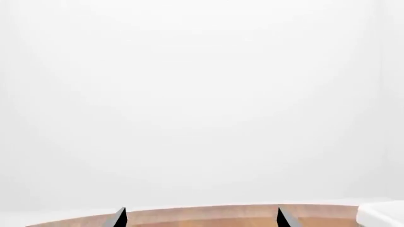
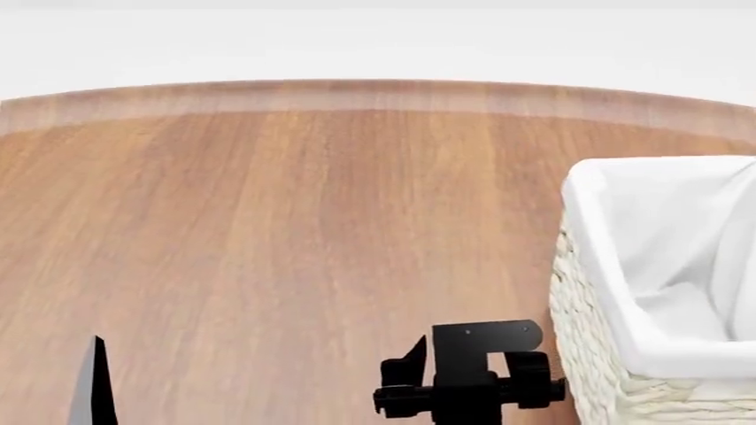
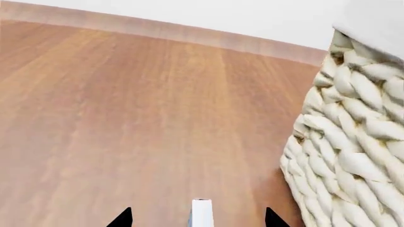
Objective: Pick up the cream cheese box, and put it in the basket.
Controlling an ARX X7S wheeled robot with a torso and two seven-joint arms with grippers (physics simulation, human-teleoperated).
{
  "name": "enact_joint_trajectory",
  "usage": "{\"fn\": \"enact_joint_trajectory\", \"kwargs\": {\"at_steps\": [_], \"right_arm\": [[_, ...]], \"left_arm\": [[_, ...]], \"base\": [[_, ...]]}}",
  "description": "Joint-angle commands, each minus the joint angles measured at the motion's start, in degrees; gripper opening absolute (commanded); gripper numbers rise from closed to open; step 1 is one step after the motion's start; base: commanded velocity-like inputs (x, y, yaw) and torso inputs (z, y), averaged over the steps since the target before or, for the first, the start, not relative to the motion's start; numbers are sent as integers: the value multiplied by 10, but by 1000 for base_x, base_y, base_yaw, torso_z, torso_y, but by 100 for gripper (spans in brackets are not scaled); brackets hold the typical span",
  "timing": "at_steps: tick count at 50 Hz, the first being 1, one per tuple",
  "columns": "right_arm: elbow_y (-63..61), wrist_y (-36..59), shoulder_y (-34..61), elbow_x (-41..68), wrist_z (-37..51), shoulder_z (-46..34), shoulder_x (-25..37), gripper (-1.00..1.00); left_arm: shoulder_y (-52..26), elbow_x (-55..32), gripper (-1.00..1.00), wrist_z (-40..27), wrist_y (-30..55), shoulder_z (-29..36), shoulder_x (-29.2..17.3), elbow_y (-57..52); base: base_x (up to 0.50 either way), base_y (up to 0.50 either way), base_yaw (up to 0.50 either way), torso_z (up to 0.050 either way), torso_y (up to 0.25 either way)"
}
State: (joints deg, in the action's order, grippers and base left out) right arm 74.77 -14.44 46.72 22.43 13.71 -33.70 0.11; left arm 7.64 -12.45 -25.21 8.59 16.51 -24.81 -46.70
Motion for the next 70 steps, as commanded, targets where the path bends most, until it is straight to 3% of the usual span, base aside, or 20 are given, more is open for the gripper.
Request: {"fn": "enact_joint_trajectory", "kwargs": {"at_steps": [1, 30, 31, 45, 55, 64, 70], "right_arm": [[2, 4, -8, -19, -2, 22, 0, 100], [2, 22, -36, -100, -13, 118, 0, 100], [2, 21, -36, -101, -13, 119, 0, -100], [2, 12, -32, -113, -17, 132, 0, -100], [-17, -11, 8, -64, -7, 65, 1, -100], [-486, 230, -80, -53, 74, 41, 96, -100], [-616, 296, -91, -45, 95, 37, 121, -100]], "left_arm": [[0, -2, 100, 0, -3, 2, -2, 1], [1, -1, 100, -4, -18, 5, -4, -1], [1, -1, 100, -4, -19, 5, -4, -1], [1, -3, 100, -5, -20, 6, -6, 0], [1, -3, 100, -3, -23, 10, -8, 2], [0, -5, 100, -2, -18, 13, -11, 2], [-1, -2, 100, -1, -14, 18, -13, 0]], "base": [[0, 0, 0, 0, -113], [0, 0, 0, 0, -61], [0, 0, 0, 0, 0], [0, 0, 0, 0, 0], [0, 0, 0, 0, 0], [0, 0, 0, 0, 82], [0, 0, 0, 0, 250]]}}
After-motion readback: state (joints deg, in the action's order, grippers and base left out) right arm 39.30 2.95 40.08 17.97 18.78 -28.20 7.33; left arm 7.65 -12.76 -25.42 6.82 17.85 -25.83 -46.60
